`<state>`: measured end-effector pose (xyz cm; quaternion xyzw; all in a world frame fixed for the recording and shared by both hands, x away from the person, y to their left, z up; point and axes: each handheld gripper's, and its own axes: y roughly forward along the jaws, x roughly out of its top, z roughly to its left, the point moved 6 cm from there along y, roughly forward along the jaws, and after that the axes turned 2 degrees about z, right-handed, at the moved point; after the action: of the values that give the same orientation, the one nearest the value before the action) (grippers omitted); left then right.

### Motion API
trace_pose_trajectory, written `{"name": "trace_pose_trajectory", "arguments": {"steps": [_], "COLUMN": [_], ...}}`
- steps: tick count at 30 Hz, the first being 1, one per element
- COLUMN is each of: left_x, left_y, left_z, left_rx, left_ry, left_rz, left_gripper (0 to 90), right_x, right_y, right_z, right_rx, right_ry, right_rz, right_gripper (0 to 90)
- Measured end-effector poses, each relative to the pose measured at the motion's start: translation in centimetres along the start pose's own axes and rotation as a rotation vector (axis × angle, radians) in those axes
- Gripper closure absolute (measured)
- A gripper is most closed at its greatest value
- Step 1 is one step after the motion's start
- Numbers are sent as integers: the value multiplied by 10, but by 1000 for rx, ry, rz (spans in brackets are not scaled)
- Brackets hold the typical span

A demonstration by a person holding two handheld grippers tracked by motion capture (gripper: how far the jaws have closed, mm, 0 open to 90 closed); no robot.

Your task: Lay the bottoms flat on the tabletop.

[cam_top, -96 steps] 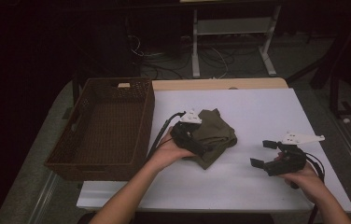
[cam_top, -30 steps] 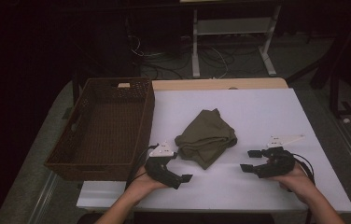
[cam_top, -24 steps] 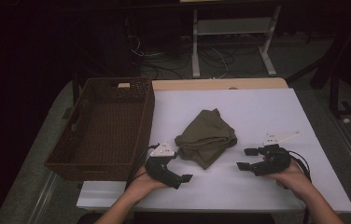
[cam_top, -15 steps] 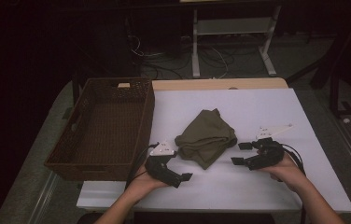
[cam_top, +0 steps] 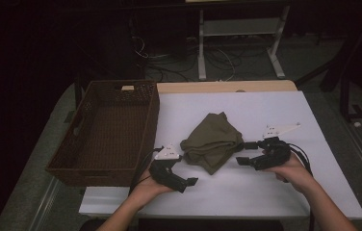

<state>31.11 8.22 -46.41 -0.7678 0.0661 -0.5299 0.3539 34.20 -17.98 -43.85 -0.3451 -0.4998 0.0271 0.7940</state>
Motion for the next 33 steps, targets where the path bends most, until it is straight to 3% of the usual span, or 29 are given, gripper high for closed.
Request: {"name": "trace_pose_trajectory", "arguments": {"steps": [7,20,28,33], "left_x": [0,0,-1,-1], "left_y": [0,1,2,2], "left_z": [0,1,1,2], "left_rx": [-1,-4,-2,3], "left_ry": [0,-3,-4,-1], "left_rz": [-1,-2,2,5], "left_gripper": [0,0,0,0], "right_x": [8,20,21,19], "right_y": [5,20,25,25], "right_z": [-4,-13,-20,-20], "right_rx": [-1,-43,-69,-61], "right_ry": [-2,1,-18,-24], "right_rz": [-1,15,22,42], "right_gripper": [315,367,602,748]}}
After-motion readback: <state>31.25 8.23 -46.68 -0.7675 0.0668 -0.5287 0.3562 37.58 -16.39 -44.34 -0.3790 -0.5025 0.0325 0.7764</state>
